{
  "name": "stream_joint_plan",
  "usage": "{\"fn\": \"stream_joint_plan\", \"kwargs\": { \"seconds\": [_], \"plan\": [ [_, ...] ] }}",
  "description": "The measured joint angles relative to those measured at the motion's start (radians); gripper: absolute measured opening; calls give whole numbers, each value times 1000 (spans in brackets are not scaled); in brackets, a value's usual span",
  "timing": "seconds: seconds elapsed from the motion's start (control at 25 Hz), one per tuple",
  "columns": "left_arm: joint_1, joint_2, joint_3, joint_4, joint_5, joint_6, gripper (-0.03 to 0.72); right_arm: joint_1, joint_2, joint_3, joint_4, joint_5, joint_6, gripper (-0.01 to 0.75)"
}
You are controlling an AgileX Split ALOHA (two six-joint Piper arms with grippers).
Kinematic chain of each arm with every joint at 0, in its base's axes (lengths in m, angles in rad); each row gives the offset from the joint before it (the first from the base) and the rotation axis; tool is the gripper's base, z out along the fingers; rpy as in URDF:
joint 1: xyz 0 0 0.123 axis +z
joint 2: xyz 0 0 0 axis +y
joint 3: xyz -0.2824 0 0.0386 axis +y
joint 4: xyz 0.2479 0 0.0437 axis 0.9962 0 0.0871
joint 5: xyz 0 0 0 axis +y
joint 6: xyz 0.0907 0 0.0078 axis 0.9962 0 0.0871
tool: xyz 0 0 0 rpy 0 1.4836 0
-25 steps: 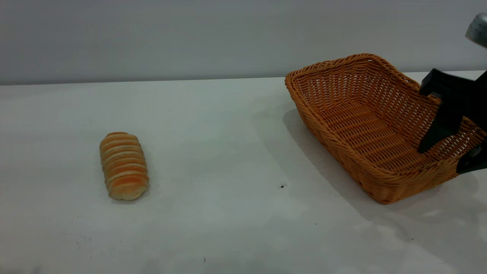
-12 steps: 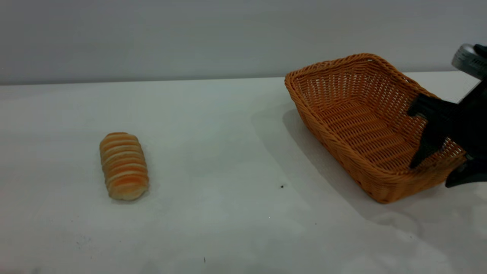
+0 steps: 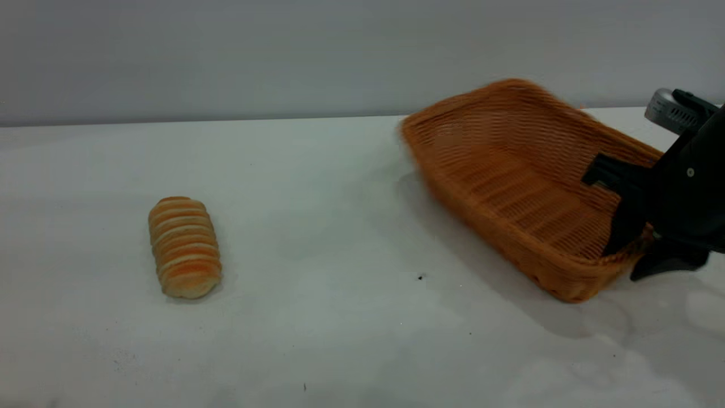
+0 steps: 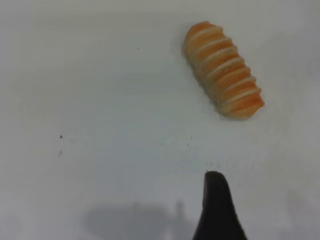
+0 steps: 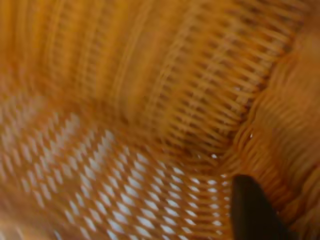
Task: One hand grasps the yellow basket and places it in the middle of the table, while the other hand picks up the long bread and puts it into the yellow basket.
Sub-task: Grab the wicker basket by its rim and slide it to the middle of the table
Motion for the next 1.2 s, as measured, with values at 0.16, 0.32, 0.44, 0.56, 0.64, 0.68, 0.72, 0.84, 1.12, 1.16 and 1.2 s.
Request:
{"fn": "stream_joint_plan", "kwargs": {
  "seconds": [0.16,0.32,0.44,0.56,0.64,0.68,0.72,0.84,1.12,1.16,1.2],
  "plan": [
    [0,0,0,0,0,0,551,0,0,-2,-55,4,-76,94],
    [0,0,0,0,0,0,551,-3,0,-16,-49,30,-104,94],
    [0,0,0,0,0,0,551,-5,0,-59,-49,96,-189,94],
    [0,0,0,0,0,0,551,20,-1,-120,-50,193,-299,94],
    [0,0,0,0,0,0,551,49,-1,-147,-44,245,-361,94],
    [0,0,0,0,0,0,551,63,-1,-155,-37,257,-382,94],
    [0,0,0,0,0,0,551,80,-1,-157,-27,259,-394,94],
    [0,0,0,-2,6,0,551,119,-1,-157,-2,257,-409,94],
    [0,0,0,-2,24,0,551,166,16,-157,64,171,-424,94],
    [0,0,0,-2,26,0,551,168,24,-157,68,166,-438,97],
    [0,0,0,-2,27,0,551,168,32,-158,74,165,-456,109]
  ]
}}
